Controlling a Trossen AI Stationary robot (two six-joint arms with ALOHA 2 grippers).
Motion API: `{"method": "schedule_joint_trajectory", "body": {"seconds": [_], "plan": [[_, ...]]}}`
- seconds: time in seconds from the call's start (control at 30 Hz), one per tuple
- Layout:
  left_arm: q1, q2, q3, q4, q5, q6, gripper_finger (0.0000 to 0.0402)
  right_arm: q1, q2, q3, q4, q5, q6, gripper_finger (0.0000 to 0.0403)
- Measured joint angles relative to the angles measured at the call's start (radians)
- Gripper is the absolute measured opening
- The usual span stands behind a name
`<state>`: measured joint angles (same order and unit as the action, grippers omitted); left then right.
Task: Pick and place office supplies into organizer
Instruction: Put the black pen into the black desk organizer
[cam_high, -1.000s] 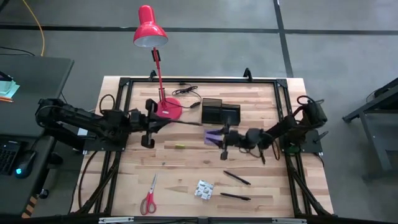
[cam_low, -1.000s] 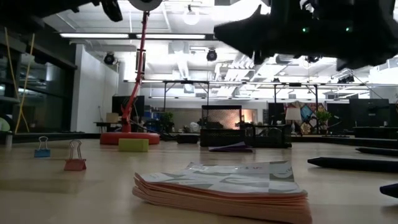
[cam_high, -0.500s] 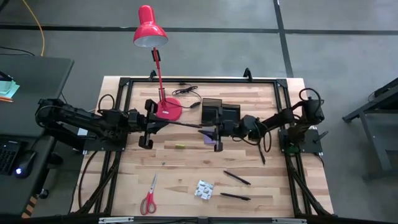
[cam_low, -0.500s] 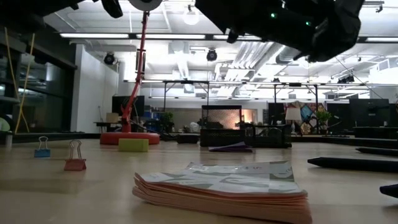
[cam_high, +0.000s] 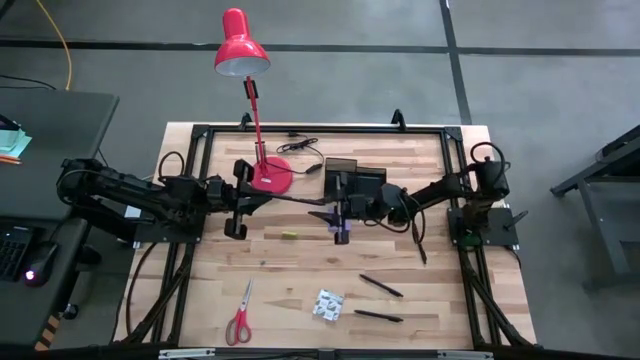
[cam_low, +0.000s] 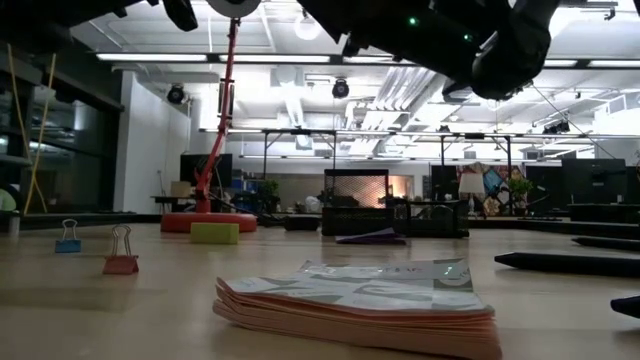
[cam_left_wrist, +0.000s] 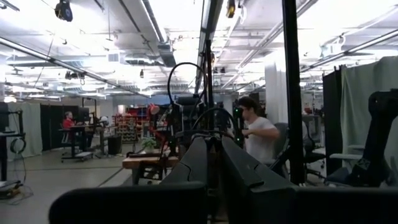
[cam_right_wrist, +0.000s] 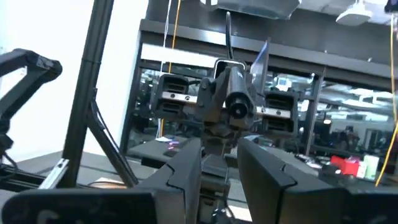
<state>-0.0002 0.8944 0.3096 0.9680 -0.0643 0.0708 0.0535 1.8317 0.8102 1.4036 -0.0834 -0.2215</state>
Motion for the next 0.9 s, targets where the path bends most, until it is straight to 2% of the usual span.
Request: {"method": "schedule_joint_trajectory", "body": {"seconds": [0.2,0.67,0.9], "plan": [[0.000,0.000,0.000,-0.020,-0.008,0.000,0.0000,0.006,-0.002,-0.007,0.030,0.004,-0.048,0.0099],[0.000,0.000,0.000,-0.070,-0.015,-0.014,0.0000,0.006,-0.003,-0.007,0.061,0.002,-0.050,0.0099],[0.000,0.000,0.000,-0.070,-0.014,-0.015,0.0000,-0.001,-0.003,-0.007,0.045,0.041,-0.038,0.0099]]}}
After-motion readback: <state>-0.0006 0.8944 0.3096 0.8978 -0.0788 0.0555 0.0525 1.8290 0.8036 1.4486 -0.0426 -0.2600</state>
